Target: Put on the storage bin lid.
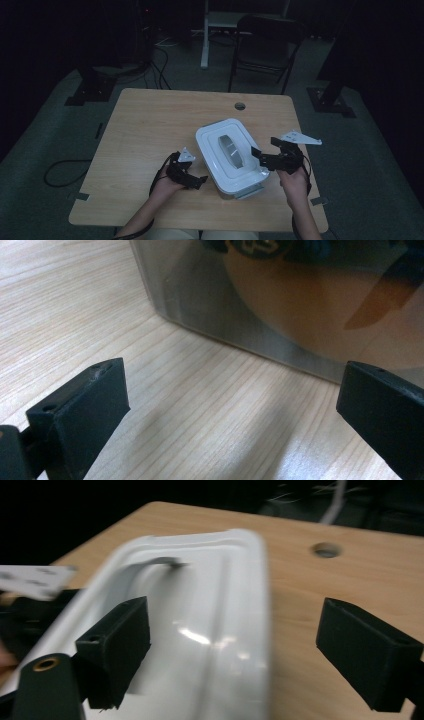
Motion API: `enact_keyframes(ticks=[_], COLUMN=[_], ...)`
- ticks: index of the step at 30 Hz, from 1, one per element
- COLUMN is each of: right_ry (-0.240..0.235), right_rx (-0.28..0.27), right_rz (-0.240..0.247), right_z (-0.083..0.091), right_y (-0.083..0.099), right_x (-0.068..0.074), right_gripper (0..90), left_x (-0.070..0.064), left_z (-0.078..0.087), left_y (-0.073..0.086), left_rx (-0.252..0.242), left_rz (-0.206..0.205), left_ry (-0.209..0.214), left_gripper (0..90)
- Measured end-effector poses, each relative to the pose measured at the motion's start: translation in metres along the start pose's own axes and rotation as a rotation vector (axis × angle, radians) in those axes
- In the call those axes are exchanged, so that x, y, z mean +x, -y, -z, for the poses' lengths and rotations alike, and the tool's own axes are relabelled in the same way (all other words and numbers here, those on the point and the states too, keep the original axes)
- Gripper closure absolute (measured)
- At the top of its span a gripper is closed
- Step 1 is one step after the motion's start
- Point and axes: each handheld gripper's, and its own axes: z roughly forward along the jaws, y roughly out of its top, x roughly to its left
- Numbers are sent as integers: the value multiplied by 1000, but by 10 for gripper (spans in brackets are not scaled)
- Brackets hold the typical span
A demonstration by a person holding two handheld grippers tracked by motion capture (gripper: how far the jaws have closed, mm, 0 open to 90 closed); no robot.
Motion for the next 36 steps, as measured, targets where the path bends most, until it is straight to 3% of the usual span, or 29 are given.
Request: enact_keyframes(ticks=[1, 2, 5, 8, 17, 23, 29, 36], right_ry=[17, 40, 54, 108, 160, 148, 93, 56], right_rx=[-10, -19, -42, -27, 19, 90, 129, 132], right_rz=[7, 3, -15, -22, -101, -108, -54, -97], right_z=[1, 1, 0, -5, -29, -47, -60, -61], right_y=[0, 2, 6, 12, 55, 85, 99, 104], right_x=[-3, -15, -29, -44, -83, -80, -61, -55], right_gripper=[133, 131, 131, 131, 134, 133, 141, 159], left_x=[0, 0, -1, -1, -2, -1, 0, 3], left_z=[0, 1, 2, 3, 2, 2, 2, 4], left_y=[-1, -2, -4, -6, -10, -12, -13, -13], left_rx=[-2, -3, -12, -19, -21, -12, -3, 9], left_rz=[0, -2, -1, -2, -6, -13, -16, -20], left_ry=[1, 2, 3, 5, 8, 7, 9, 0], left_gripper=[9, 9, 9, 9, 9, 9, 9, 9])
